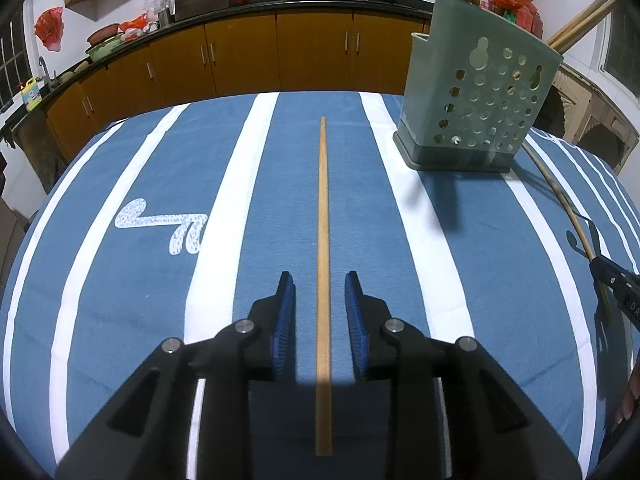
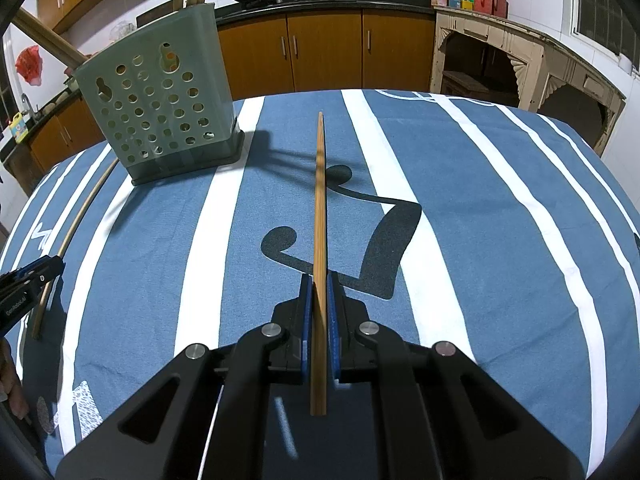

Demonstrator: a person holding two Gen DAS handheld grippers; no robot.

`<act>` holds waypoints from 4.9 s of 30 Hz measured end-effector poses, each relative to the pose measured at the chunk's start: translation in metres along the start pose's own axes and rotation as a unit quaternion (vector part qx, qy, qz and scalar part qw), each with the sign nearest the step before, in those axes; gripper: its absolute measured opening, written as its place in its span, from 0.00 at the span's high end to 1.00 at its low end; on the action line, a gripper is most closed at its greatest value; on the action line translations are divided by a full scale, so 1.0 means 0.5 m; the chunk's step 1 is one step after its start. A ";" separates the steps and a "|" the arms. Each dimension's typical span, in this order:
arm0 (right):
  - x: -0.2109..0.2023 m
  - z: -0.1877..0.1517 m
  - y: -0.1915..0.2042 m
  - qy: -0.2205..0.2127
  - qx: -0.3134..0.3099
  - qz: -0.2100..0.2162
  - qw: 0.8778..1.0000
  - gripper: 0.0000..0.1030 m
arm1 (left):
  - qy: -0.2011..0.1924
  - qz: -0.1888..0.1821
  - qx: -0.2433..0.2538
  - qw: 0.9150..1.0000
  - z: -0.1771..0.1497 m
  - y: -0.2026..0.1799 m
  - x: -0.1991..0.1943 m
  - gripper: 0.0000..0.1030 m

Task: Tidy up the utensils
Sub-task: 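Close the left tool on a wooden chopstick while the right tool holds its chopstick, then lift both chopsticks and lower them upright into the green caddy, then open both tools to release the chopsticks into the caddy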

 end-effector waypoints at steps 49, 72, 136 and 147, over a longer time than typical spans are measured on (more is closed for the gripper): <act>-0.258 0.142 -0.069 -0.216 0.051 0.073 0.972 0.92 | -0.206 -0.082 -0.004 0.975 0.133 0.000 -0.331 0.92; -0.464 0.305 -0.016 -0.331 0.040 0.152 0.930 0.92 | -0.292 -0.142 0.045 0.945 0.265 -0.102 -0.499 0.92; -0.435 0.319 0.047 -0.395 0.039 0.106 0.912 0.53 | -0.310 -0.076 -0.016 0.948 0.340 -0.088 -0.413 0.75; -0.458 0.234 0.033 -0.374 0.038 0.111 0.920 0.31 | -0.296 -0.064 -0.011 0.953 0.243 -0.066 -0.451 0.65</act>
Point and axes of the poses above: each gripper's, at about its wrist camera, not at the fingertips, and x roughly the way its jaws point, y to its left, z to its top, the point moved 5 cm from there along x, roughly the way its jaws point, and after that the axes turned 3 degrees about -z, right-handed, at the moved point
